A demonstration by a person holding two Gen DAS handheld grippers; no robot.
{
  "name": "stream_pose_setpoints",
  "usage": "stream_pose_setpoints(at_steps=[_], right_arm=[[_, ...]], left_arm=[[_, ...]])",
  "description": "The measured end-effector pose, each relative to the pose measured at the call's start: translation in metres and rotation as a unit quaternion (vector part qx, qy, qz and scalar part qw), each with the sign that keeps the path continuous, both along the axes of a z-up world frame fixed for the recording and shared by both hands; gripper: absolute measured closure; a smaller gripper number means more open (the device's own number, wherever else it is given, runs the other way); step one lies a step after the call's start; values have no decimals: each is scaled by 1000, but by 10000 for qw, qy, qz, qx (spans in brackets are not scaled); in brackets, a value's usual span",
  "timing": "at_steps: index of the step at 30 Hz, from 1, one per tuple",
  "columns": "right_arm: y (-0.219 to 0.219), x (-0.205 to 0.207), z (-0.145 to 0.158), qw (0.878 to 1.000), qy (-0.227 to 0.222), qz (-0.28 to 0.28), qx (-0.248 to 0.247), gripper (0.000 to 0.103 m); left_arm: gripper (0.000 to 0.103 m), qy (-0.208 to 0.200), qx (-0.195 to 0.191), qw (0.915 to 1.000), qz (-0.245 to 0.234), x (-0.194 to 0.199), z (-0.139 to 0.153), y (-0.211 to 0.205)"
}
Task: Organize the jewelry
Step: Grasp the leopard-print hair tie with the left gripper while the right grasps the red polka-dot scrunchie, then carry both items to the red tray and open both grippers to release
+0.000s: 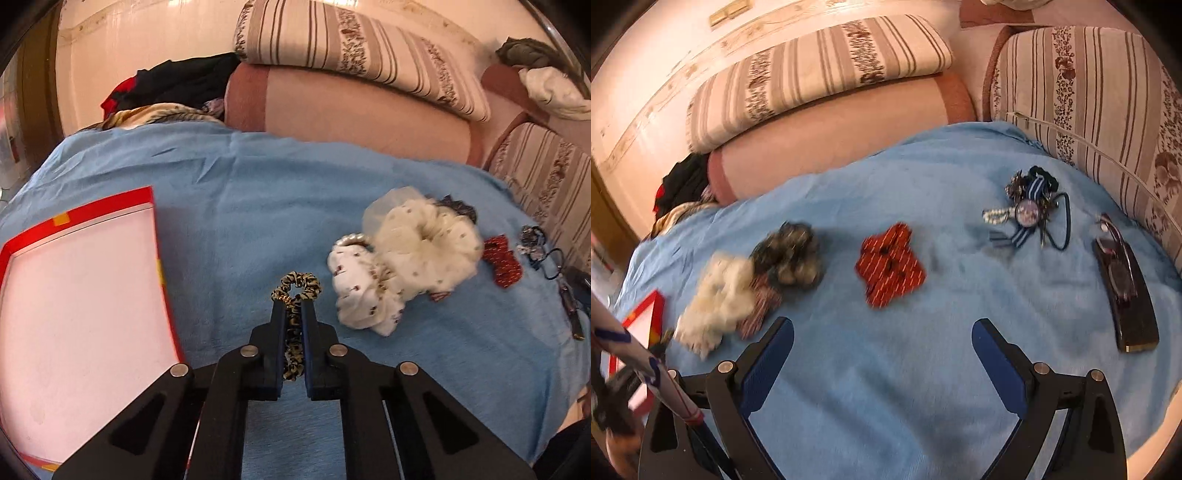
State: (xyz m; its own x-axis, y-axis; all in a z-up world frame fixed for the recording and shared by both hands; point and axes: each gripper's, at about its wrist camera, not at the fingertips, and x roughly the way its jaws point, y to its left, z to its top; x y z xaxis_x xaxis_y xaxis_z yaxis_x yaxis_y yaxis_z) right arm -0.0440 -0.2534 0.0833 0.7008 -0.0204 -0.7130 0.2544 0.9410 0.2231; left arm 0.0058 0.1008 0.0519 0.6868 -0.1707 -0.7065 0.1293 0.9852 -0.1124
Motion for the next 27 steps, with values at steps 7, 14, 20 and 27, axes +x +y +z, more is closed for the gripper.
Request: stream_pose_setpoints(at_steps=[7, 14, 20, 27], right_arm=[[-44, 53, -18, 9988, 145, -228, 417, 4], [-46, 85, -48, 9971, 391, -59, 651, 4], [-22, 111, -79, 9950, 935, 223, 272, 60], [-12, 81, -41, 9997, 57, 212, 77, 84]], left_arm=[[95, -95, 63, 9999, -118, 5, 0, -10], [95, -91, 130, 9997, -175, 7, -4, -13], [95, -135, 177, 9994, -252, 7, -2, -17], [95, -240, 111, 9992, -288, 3, 5, -18]])
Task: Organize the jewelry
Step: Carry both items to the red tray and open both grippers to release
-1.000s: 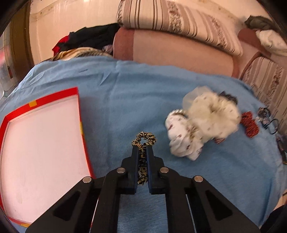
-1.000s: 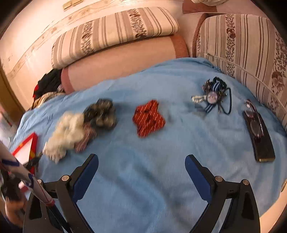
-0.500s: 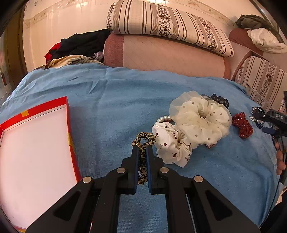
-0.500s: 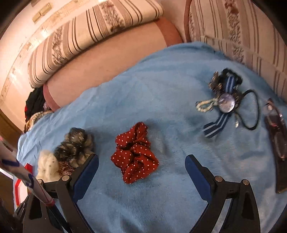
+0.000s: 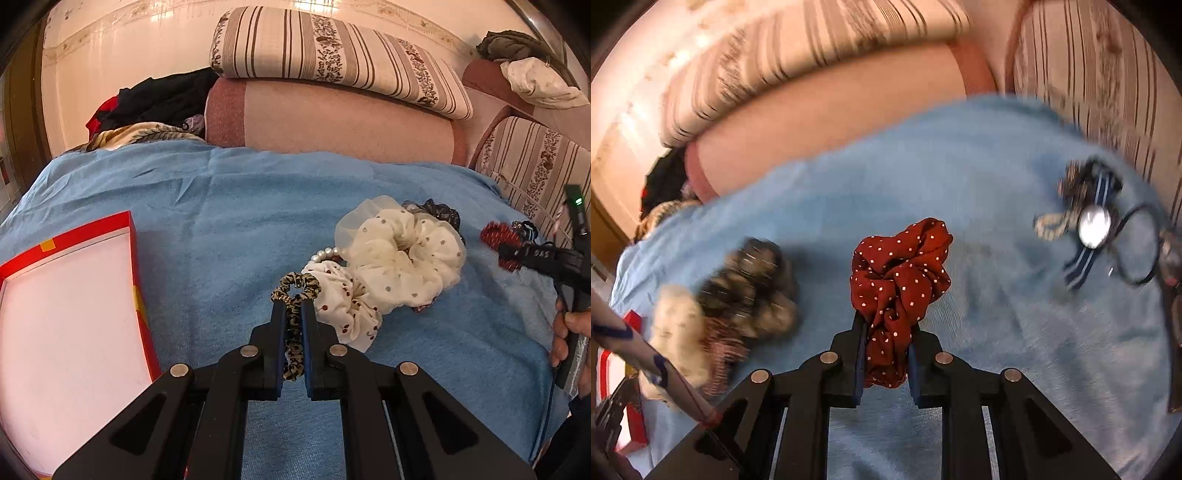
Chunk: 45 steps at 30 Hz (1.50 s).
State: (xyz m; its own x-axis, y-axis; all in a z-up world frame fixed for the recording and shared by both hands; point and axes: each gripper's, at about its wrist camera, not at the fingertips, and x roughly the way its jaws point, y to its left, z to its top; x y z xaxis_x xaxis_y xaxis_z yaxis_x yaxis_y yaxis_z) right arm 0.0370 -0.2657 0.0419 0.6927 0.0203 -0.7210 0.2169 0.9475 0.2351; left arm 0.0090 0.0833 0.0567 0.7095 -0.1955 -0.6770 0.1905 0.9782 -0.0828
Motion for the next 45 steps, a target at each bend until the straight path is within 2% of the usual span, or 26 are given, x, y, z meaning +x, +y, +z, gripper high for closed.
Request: stream_pose_setpoints(at_steps=[5, 10, 17, 27, 36, 40, 45], right_arm=[[26, -21, 23, 9978, -621, 198, -145, 84], [50, -28, 36, 9944, -930, 472, -164, 84], [91, -37, 32, 9908, -884, 1027, -50, 84], [149, -47, 21, 9793, -798, 1860, -71, 83], [172, -54, 28, 9767, -841, 1974, 17, 83], [193, -59, 33, 9745, -871, 2069, -43, 83], [217, -56, 35, 9735, -737, 2162, 117, 83]], left_arm=[[95, -36, -18, 10000, -23, -2, 3, 1], [95, -58, -26, 10000, 40, -2, 4, 3], [95, -60, -13, 10000, 46, -1, 4, 1], [95, -89, -13, 9999, 47, -3, 5, 0], [95, -234, -57, 9996, 155, -9, 15, 10], [95, -326, -90, 9990, 296, -11, 23, 23], [95, -420, -234, 9972, 573, -13, 31, 50]])
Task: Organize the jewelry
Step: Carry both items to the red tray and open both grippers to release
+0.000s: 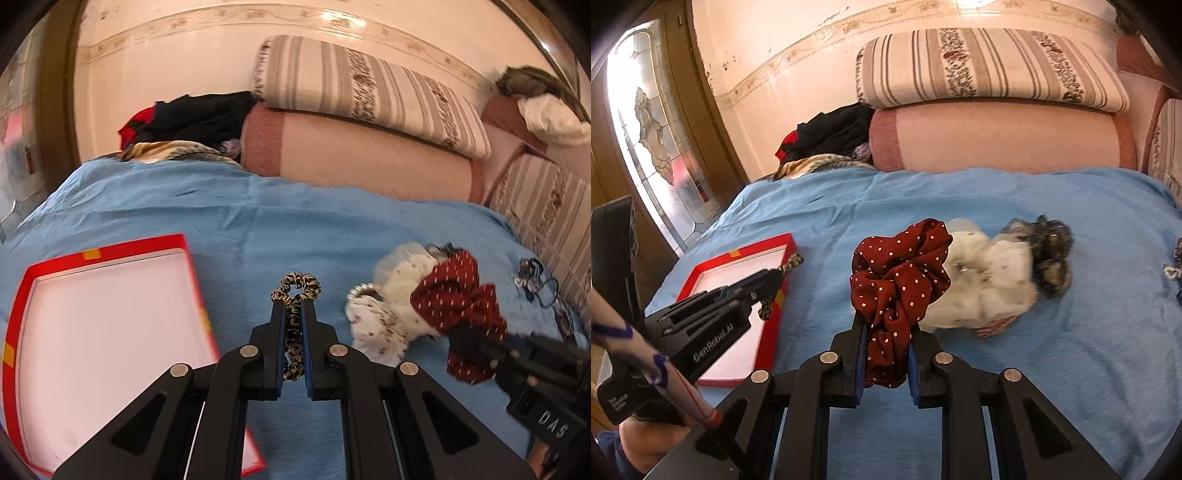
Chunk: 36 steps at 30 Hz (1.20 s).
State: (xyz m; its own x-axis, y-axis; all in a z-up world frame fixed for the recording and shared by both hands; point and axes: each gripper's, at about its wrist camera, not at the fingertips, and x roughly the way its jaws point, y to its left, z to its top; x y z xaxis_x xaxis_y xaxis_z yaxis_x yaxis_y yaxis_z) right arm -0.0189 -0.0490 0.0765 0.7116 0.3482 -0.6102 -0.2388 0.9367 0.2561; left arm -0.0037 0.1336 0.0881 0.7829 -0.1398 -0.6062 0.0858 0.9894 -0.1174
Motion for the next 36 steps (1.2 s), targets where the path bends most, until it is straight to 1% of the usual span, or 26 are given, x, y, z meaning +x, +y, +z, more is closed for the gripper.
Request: stream_pose_setpoints(at_steps=[5, 10, 14, 19, 23, 27, 30, 32, 36], right_arm=[[30, 9, 8, 9997, 37, 197, -104, 83], [60, 18, 14, 9991, 130, 406, -65, 83], [89, 29, 14, 9978, 266, 600, -38, 83], [127, 47, 13, 9945, 441, 949, -54, 83], [164, 64, 14, 9913, 518, 1206, -116, 83], [194, 78, 12, 9873, 664, 1439, -100, 83], [216, 94, 3, 9845, 872, 1522, -30, 82], [229, 109, -6, 9821, 1071, 1547, -21, 82], [247, 127, -22, 9799, 1279, 1528, -31, 82]], left_arm=[[95, -53, -122, 9996, 250, -1, 7, 31], [95, -96, -157, 9983, 559, -2, 10, 64], [95, -59, -265, 9962, 826, 0, 10, 93], [95, 39, -474, 9902, 1316, 3, 9, 138], [95, 146, -483, 9854, 1624, 8, 5, 166], [95, 343, -485, 9790, 1948, 22, -3, 197], [95, 509, -601, 9746, 2097, 30, -12, 217], [95, 604, -591, 9724, 2174, 37, -16, 224], [95, 799, -690, 9677, 2287, 47, -26, 238]])
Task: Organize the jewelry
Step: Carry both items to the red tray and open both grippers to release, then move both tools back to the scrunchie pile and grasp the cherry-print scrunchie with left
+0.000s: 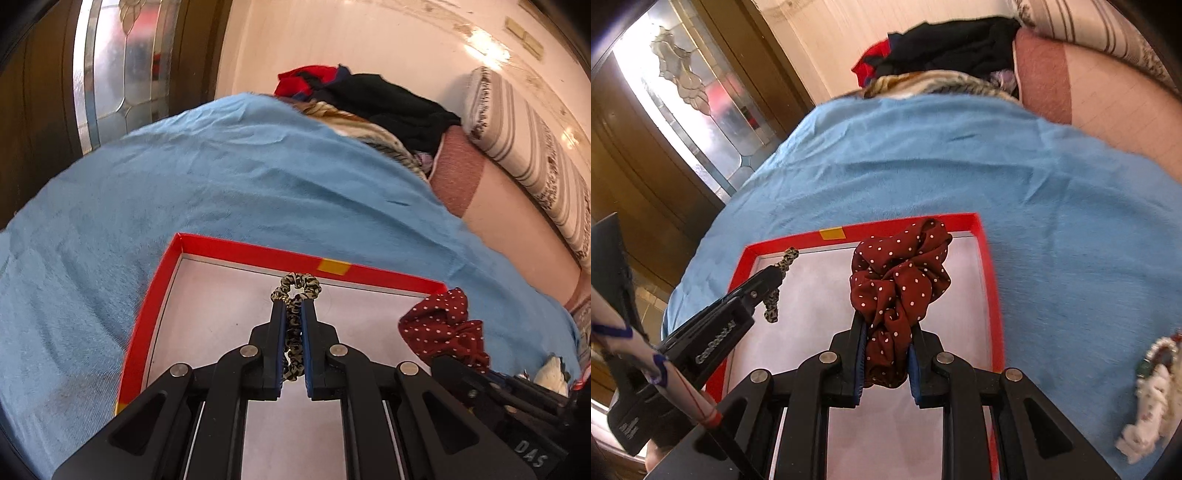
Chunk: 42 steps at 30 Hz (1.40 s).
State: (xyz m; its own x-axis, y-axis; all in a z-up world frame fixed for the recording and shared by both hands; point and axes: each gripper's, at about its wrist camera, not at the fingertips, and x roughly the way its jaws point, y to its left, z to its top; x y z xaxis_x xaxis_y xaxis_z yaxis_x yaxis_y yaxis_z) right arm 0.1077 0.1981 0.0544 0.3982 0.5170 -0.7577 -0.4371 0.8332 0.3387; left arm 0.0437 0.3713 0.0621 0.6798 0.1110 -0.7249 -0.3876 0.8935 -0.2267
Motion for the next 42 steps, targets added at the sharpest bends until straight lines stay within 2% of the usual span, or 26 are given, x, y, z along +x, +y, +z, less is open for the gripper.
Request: stream_pose_setpoints(at_steps=[3, 6, 9, 10, 14, 16, 17, 20, 26, 30, 35, 42], right_arm=[[11, 6, -7, 9999, 14, 21, -103, 81], [18, 12, -14, 9999, 79, 11, -117, 80], [22, 15, -17, 9999, 93, 20, -135, 75], [23, 15, -19, 9998, 91, 14, -147, 72], [18, 17, -21, 9998, 103, -46, -142, 54], [13, 18, -21, 9998, 151, -100, -70, 43], [9, 18, -21, 9998, 188, -110, 26, 42], [1, 13, -18, 9999, 108, -106, 40, 41], [-5, -7, -24, 9998, -52, -136, 103, 38], [1, -20, -23, 9995, -235, -148, -119, 38], [2, -40, -19, 9996, -254, -139, -6, 38], [-53, -56, 22, 9951, -588, -578, 545, 36]], left_arm=[[95, 110, -76, 9999, -22, 4, -5, 1], [95, 166, 22, 9998, -45, 6, -6, -4], [93, 230, 18, 9997, -30, 8, -8, -4], [90, 254, 16, 9997, -43, 9, -9, -5], [63, 249, 97, 9996, 86, 8, -9, -5], [58, 186, 37, 9997, 133, 5, -7, -3], [56, 166, 34, 9997, 146, 5, -6, -2], [56, 89, 83, 9997, 201, 2, -1, -2], [56, -380, 201, 9973, 596, -16, 23, 10], [56, -429, 244, 9966, 656, -21, 28, 15], [56, -502, 273, 9962, 651, -25, 34, 14], [56, -638, 404, 9963, 404, -28, 45, -10]])
